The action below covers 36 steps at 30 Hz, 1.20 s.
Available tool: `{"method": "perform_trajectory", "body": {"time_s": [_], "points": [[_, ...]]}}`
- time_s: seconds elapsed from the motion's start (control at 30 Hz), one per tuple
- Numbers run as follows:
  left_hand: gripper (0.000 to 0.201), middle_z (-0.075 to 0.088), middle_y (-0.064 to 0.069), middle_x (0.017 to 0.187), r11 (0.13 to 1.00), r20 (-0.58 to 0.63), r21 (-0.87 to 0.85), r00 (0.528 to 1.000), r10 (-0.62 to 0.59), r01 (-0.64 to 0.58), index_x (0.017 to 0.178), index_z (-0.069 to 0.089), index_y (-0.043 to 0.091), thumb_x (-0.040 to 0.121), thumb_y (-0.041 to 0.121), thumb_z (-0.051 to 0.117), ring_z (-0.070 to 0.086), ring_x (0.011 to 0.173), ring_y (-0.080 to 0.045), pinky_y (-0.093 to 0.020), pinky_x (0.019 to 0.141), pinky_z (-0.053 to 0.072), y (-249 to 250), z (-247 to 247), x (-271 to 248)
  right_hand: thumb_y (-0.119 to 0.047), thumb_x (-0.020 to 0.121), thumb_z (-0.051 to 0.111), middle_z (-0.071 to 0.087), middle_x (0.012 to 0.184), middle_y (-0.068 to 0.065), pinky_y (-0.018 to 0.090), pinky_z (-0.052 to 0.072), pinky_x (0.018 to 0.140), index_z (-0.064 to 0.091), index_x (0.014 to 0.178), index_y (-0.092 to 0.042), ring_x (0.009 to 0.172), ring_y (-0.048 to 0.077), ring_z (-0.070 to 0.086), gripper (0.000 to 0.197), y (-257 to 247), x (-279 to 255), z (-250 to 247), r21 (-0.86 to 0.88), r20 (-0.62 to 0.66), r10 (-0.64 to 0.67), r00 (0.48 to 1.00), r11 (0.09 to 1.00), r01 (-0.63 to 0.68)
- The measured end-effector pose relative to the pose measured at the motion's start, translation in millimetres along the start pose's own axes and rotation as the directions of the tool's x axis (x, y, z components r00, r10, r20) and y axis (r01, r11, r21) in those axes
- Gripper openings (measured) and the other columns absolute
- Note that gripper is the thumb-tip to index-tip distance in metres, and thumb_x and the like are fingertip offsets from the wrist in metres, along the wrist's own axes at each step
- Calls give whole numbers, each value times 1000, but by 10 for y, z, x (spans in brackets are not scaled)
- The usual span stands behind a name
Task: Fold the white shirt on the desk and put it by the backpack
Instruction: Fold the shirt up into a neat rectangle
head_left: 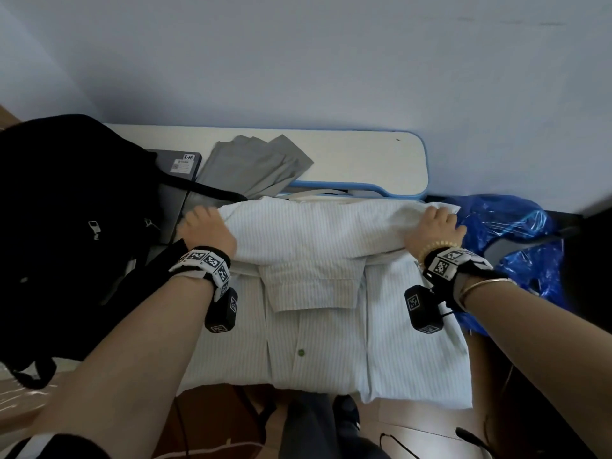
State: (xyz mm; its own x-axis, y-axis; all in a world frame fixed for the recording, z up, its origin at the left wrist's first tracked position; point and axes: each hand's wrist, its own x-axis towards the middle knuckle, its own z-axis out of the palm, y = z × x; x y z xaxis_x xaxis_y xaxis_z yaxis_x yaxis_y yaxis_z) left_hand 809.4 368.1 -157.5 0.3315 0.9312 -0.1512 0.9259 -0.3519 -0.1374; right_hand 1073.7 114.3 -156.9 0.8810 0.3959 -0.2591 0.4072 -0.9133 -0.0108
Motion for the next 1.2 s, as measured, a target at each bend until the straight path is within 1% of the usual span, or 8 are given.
{"method": "perform_trajectory", "body": {"time_s": [0.07, 0.17, 0.33, 0.53, 0.83, 0.9, 1.0, 1.2], "points": [[40, 48, -20, 121, 973, -148, 7, 963, 227, -229, 117, 49, 3, 77, 6, 51, 46, 111, -37, -48, 88, 38, 49, 10, -15, -21, 84, 50, 33, 146, 15, 47, 27, 109, 31, 139, -8, 133, 33, 32, 59, -37, 6, 4, 28, -64, -174, 983, 984, 176], [50, 43, -14, 135, 952, -38, -48, 953, 302, -303, 139, 36, 13, 90, 14, 45, 45, 120, -37, -50, 91, 39, 53, 116, 80, -30, 90, 45, 19, 156, 6, 49, 11, 117, 20, 146, -18, 144, 27, 17, 62, -94, 20, 95, 68, 112, -345, 932, 938, 340], [39, 53, -20, 129, 969, 220, 23, 946, 237, -248, 126, 48, 3, 92, 17, 34, 52, 118, -38, -44, 96, 45, 15, 28, 208, -22, 89, 37, 44, 138, 16, 45, 39, 101, 41, 131, -4, 123, 37, 45, 46, -114, 27, 93, 101, 254, -185, 949, 981, 164], [37, 46, -16, 133, 975, 121, 55, 971, 208, -216, 127, 50, 12, 95, 30, 45, 41, 125, -34, -45, 99, 36, 24, -43, 389, -15, 85, 48, 41, 138, 15, 45, 33, 102, 39, 132, -6, 125, 35, 41, 49, -216, 221, -40, 101, 18, -206, 978, 974, 203], [28, 52, -21, 122, 987, -98, -93, 988, 123, -132, 114, 53, -1, 93, 15, 47, 45, 117, -38, -47, 95, 36, -18, -105, 535, -33, 85, 44, 56, 125, 11, 47, 38, 101, 52, 124, -11, 117, 31, 52, 46, -329, 359, -64, -178, 224, -115, 968, 971, 157], [32, 53, -21, 123, 961, -47, -158, 974, 223, -227, 113, 53, 1, 97, 26, 41, 46, 117, -37, -46, 96, 35, 35, -160, 596, -26, 86, 48, 49, 132, 14, 46, 34, 103, 44, 129, -7, 124, 33, 44, 47, -331, 363, -104, -129, 178, -86, 980, 986, 109], [49, 54, -14, 124, 891, 147, -304, 907, 394, -338, 112, 56, 9, 91, 52, 47, 48, 118, -31, -44, 99, 38, 112, -200, 675, -16, 84, 50, 41, 142, 11, 44, 29, 108, 35, 138, -11, 131, 31, 37, 56, -369, 441, -146, 30, 130, -256, 958, 967, 254], [87, 56, -6, 125, 901, 390, -221, 812, 433, -374, 128, 43, 16, 62, 62, 76, 55, 114, -28, -37, 92, 44, 112, -218, 740, -38, 79, 66, 38, 147, 5, 44, 32, 110, 30, 143, -21, 133, 28, 39, 75, -580, 502, -112, 22, 377, -420, 825, 895, 445]]}}
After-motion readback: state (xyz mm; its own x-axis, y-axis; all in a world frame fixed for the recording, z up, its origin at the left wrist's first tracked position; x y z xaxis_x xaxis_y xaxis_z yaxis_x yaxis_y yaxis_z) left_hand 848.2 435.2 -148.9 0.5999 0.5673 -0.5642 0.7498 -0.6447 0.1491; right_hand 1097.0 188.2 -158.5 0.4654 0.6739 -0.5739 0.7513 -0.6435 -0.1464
